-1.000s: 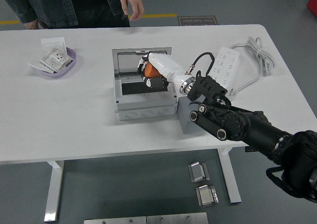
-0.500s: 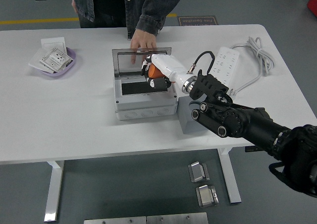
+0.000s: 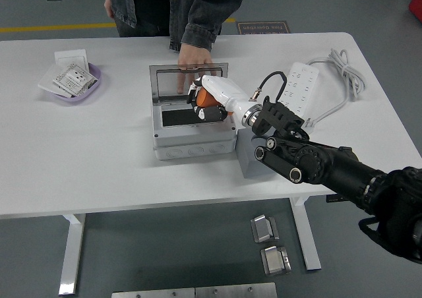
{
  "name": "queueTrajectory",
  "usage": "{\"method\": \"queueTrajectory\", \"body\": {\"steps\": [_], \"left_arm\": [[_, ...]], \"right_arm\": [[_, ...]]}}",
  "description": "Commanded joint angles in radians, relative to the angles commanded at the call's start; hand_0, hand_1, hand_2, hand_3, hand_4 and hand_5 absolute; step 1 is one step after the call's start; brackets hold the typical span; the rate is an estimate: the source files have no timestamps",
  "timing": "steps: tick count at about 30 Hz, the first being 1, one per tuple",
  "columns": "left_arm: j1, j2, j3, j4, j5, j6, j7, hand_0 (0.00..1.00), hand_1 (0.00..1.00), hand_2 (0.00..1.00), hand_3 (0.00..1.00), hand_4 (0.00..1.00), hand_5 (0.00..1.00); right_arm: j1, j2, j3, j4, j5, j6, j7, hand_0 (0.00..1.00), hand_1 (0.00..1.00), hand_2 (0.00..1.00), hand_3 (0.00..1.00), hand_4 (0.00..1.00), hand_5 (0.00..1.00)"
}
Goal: Pick up the cylinder from the cube,place it in the box,flap close box
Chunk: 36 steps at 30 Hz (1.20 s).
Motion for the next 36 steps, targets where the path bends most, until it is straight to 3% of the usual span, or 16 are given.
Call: {"method": "queueTrajectory", "body": {"steps": [2, 3, 8, 9, 14, 15, 20, 21, 26, 27, 32, 33, 36], "left_arm": [[-0.002, -0.001, 0.000, 0.000, 0.002, -0.001, 0.000, 0.757, 0.803, 0.806, 0.888, 0.848, 0.601], [-0.003, -0.001, 0.000, 0.000, 0.004, -0.001, 0.000, 0.756, 0.802, 0.805, 0.888, 0.849, 0.601], [-0.010, -0.005, 0.004, 0.000, 0.006, -0.003, 0.000, 0.756, 0.802, 0.805, 0.888, 0.849, 0.601], [-0.011, -0.006, 0.005, 0.000, 0.006, -0.003, 0.000, 0.757, 0.802, 0.805, 0.888, 0.848, 0.598], [-0.013, -0.007, 0.002, 0.000, 0.013, -0.004, 0.001, 0.757, 0.802, 0.805, 0.888, 0.848, 0.598], [-0.012, -0.007, 0.000, 0.000, 0.015, -0.005, 0.001, 0.756, 0.802, 0.805, 0.888, 0.848, 0.596], [-0.012, -0.006, -0.004, 0.000, 0.019, -0.005, 0.002, 0.756, 0.802, 0.805, 0.888, 0.848, 0.596], [-0.012, -0.007, -0.004, 0.000, 0.020, -0.006, 0.002, 0.756, 0.802, 0.803, 0.888, 0.848, 0.596], [-0.014, -0.008, -0.003, 0.000, 0.021, -0.006, 0.002, 0.756, 0.802, 0.803, 0.888, 0.848, 0.596], [-0.014, -0.009, -0.003, 0.000, 0.023, -0.007, 0.003, 0.755, 0.801, 0.802, 0.887, 0.847, 0.593], [-0.017, -0.010, -0.001, 0.000, 0.023, -0.009, 0.003, 0.755, 0.801, 0.802, 0.887, 0.847, 0.593], [-0.017, -0.010, -0.001, 0.000, 0.024, -0.009, 0.003, 0.755, 0.801, 0.800, 0.887, 0.847, 0.590], [-0.019, -0.011, -0.002, 0.000, 0.028, -0.011, 0.004, 0.755, 0.801, 0.800, 0.887, 0.847, 0.590]], "right_arm": [[0.000, 0.000, -0.001, -0.002, -0.001, 0.007, -0.002, 0.002, 0.078, 0.409, 0.336, 0.002, 0.002], [0.000, 0.000, -0.001, -0.003, -0.001, 0.009, -0.002, 0.002, 0.161, 0.493, 0.494, 0.026, 0.018], [0.000, 0.000, -0.002, -0.005, 0.006, 0.016, -0.003, 0.002, 0.161, 0.493, 0.494, 0.026, 0.018], [0.000, 0.000, -0.002, -0.005, 0.008, 0.017, -0.003, 0.048, 0.206, 0.548, 0.588, 0.002, 0.106], [0.000, 0.000, -0.004, -0.006, 0.017, 0.021, -0.003, 0.048, 0.206, 0.548, 0.588, 0.002, 0.106], [0.000, 0.000, -0.004, -0.006, 0.018, 0.023, -0.004, 0.101, 0.243, 0.570, 0.606, 0.004, 0.173], [0.000, 0.000, 0.002, -0.007, 0.022, 0.036, -0.002, 0.101, 0.243, 0.570, 0.606, 0.004, 0.173], [0.000, 0.000, 0.004, -0.008, 0.022, 0.039, -0.001, 0.167, 0.292, 0.585, 0.619, 0.029, 0.155], [-0.001, 0.000, 0.009, -0.010, 0.023, 0.048, 0.001, 0.167, 0.292, 0.585, 0.619, 0.029, 0.155], [-0.001, 0.000, 0.010, -0.011, 0.023, 0.049, 0.002, 0.317, 0.414, 0.628, 0.699, 0.322, 0.189], [-0.002, 0.000, 0.011, -0.015, 0.025, 0.053, 0.003, 0.317, 0.414, 0.628, 0.699, 0.322, 0.189], [-0.003, 0.000, 0.012, -0.016, 0.026, 0.054, 0.004, 0.389, 0.467, 0.646, 0.738, 0.459, 0.131], [-0.003, 0.000, 0.010, -0.018, 0.028, 0.058, 0.005, 0.389, 0.467, 0.646, 0.738, 0.459, 0.131]]}}
